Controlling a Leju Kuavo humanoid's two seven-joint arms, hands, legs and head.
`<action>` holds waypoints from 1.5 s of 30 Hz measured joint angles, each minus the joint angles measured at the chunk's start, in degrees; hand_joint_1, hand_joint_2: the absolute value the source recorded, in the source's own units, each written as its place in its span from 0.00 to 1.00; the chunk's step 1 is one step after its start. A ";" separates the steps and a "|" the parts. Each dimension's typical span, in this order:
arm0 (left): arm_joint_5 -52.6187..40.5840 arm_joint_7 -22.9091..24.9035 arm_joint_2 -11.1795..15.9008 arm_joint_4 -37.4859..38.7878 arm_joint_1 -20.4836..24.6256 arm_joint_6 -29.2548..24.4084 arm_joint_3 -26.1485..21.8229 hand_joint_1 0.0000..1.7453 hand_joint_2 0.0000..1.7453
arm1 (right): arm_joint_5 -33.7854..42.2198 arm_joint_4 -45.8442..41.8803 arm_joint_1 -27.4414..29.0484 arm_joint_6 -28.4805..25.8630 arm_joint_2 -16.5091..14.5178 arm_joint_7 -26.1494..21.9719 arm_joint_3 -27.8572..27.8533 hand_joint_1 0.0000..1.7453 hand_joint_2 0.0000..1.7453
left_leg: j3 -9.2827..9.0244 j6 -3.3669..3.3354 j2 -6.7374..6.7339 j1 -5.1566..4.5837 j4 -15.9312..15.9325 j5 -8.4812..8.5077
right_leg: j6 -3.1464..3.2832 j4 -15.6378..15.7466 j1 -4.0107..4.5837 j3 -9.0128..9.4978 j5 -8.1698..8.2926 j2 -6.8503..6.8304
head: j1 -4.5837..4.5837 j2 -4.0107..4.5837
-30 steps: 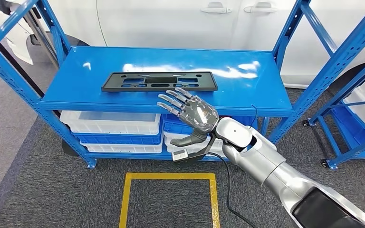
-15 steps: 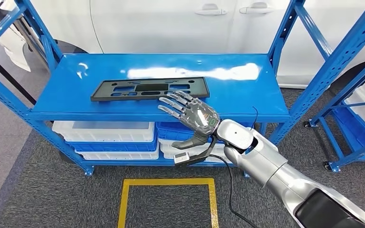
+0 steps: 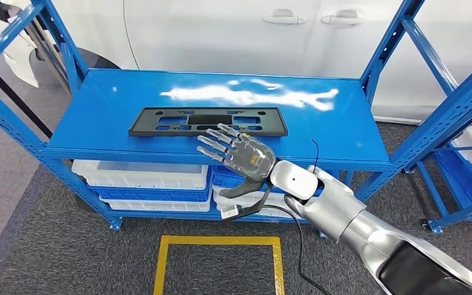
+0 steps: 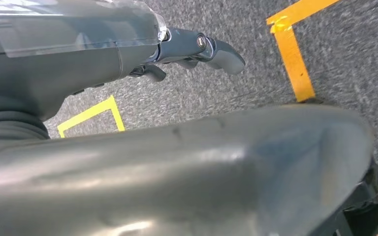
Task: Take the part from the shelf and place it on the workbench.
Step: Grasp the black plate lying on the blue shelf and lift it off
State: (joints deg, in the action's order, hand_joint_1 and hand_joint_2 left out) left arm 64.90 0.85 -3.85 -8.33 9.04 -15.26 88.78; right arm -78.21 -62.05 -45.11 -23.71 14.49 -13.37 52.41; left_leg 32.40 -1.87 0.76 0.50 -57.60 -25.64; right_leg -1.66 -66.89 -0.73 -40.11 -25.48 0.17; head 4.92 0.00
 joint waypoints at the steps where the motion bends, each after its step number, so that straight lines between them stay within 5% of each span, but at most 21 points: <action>1: -0.04 0.00 -0.01 0.00 0.06 0.03 0.01 0.00 0.00 | -0.01 0.13 -0.02 0.00 -0.01 0.02 0.19 0.00 0.00 | -0.47 0.21 0.04 -0.13 -0.06 -0.44 | 0.30 3.83 0.17 1.53 2.04 -0.01 | 0.00 0.00; 3: -0.25 0.03 -0.02 0.00 0.21 0.14 0.01 0.00 0.00 | -0.04 0.34 0.02 0.01 -0.04 0.03 0.54 0.00 0.00 | -0.88 0.71 0.08 -0.31 -0.14 -1.08 | 0.93 8.31 0.50 3.40 3.30 -0.03 | 0.00 0.00; 7: -0.79 0.06 -0.01 0.00 0.39 0.35 0.00 0.00 0.00 | -0.12 0.63 0.36 0.02 -0.17 0.03 1.12 0.00 0.00 | -1.13 1.91 -0.11 -0.42 -0.75 -2.33 | 2.14 9.54 0.23 4.56 2.38 -0.03 | 0.02 0.00; 9: -0.95 0.05 0.01 0.00 0.48 0.40 0.00 0.00 0.00 | -0.13 0.68 0.45 0.03 -0.37 0.04 1.22 0.00 0.00 | 1.44 2.37 -0.27 -0.26 -6.08 -4.81 | 2.68 9.94 -0.02 5.42 2.08 -0.11 | 0.04 0.00; 11: -0.96 0.07 0.01 0.00 0.48 0.47 0.00 0.00 0.00 | -0.10 0.74 0.76 0.10 -0.57 0.00 1.37 0.00 0.00 | 6.32 2.77 -0.32 -0.10 -14.13 -7.27 | 2.88 9.91 0.04 5.82 1.64 -0.13 | 0.05 0.00; 13: -0.80 0.11 0.01 0.00 0.34 0.49 0.00 0.00 0.00 | 0.54 0.81 1.19 0.50 -0.73 -0.49 1.51 0.00 0.00 | 8.83 2.96 -0.33 0.01 -16.39 -6.00 | 2.83 9.78 0.07 6.32 1.07 -0.11 | 0.05 0.00; 15: -0.65 0.16 0.02 0.00 0.30 0.49 0.00 0.00 0.00 | 2.62 0.83 1.38 1.37 -1.11 -1.83 1.56 0.00 0.00 | 6.93 2.81 -0.39 0.09 -10.00 -0.90 | 2.60 9.59 0.06 7.14 0.33 -0.05 | 0.05 0.00; 17: -0.58 0.22 0.03 0.00 0.37 0.50 0.00 0.00 0.00 | 5.31 0.84 1.41 2.19 -1.62 -3.30 1.56 0.00 0.00 | 4.03 2.34 -0.41 -0.06 -2.98 2.31 | 2.12 9.34 0.24 7.65 -0.38 0.04 | 0.05 0.00; 23: -0.33 0.25 -0.01 0.00 0.10 0.51 0.00 0.00 0.00 | 8.13 0.81 1.78 2.75 -2.50 -4.74 1.56 0.00 0.00 | 2.47 0.42 -0.27 -0.01 -0.08 2.10 | 0.27 7.02 0.17 6.88 -2.41 0.00 | 0.04 0.00; 27: -0.10 0.16 -0.02 0.00 0.13 0.50 0.00 0.00 0.00 | 9.22 0.99 2.18 3.39 -2.58 -5.50 1.58 0.00 0.00 | 2.03 -0.27 -0.29 -0.08 -0.02 1.59 | -0.34 -6.39 -0.03 -0.93 -7.08 -0.03 | 0.04 0.00; 29: -0.31 0.15 -0.02 0.00 0.09 0.51 0.00 0.00 0.00 | 9.58 1.13 2.38 3.44 -2.62 -5.64 1.58 0.00 0.00 | 1.66 -0.28 -0.15 -0.14 -0.10 1.23 | -0.20 -5.47 -0.02 -1.54 -4.58 -0.04 | 0.04 0.00; 31: -0.64 0.15 -0.06 0.00 0.09 0.58 0.00 0.00 0.00 | 9.86 1.15 2.40 3.40 -2.62 -5.69 1.58 0.00 0.00 | 1.00 -0.07 0.02 -0.23 -0.13 0.71 | 0.47 2.22 0.13 1.59 0.15 -0.04 | 0.04 0.00; 33: -0.86 0.16 -0.14 0.00 0.16 0.67 0.01 0.00 0.00 | 10.14 1.12 2.39 3.37 -2.64 -5.71 1.58 0.00 0.00 | 0.75 0.36 0.09 -0.38 -0.24 0.29 | 1.15 8.10 0.52 4.07 2.29 -0.09 | 0.04 0.00; 38: -1.09 0.25 -0.17 0.00 0.26 0.66 0.00 0.00 0.00 | 10.66 0.72 2.57 3.13 -2.66 -5.97 1.58 0.00 0.00 | 1.12 1.87 -0.21 -0.36 -1.96 -1.32 | 2.24 10.02 0.32 5.39 1.91 -0.04 | 0.04 0.00; 42: -0.79 0.27 -0.17 0.00 0.19 0.44 0.00 0.00 0.00 | 11.04 0.12 2.99 3.03 -2.69 -6.46 1.61 0.00 0.00 | 8.30 2.84 -0.35 0.04 -15.63 -6.56 | 2.77 10.21 0.15 6.42 1.22 -0.15 | 0.04 0.00; 43: -0.72 0.27 -0.16 0.00 0.11 0.39 0.00 0.00 0.00 | 11.18 0.07 3.12 3.04 -2.69 -6.61 1.65 0.00 0.00 | 9.41 2.99 -0.36 0.15 -16.99 -6.27 | 2.73 10.12 0.13 6.63 0.97 -0.14 | 0.04 0.00; 45: -0.69 0.28 -0.12 0.00 0.03 0.34 0.00 0.00 0.00 | 11.39 -0.14 3.23 3.05 -2.70 -6.83 1.72 0.00 0.00 | 8.07 3.10 -0.40 0.36 -12.72 -2.49 | 2.49 9.84 0.03 7.24 0.33 -0.07 | 0.04 0.00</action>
State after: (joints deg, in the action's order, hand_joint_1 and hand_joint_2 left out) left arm 64.22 1.14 -3.97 -8.33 9.07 -14.92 88.78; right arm -66.82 -62.19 -41.88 -20.66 11.79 -20.20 54.13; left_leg 40.47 1.24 0.36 0.86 -70.33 -28.13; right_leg 0.84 -57.05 -0.70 -32.87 -25.15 0.10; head 4.96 0.00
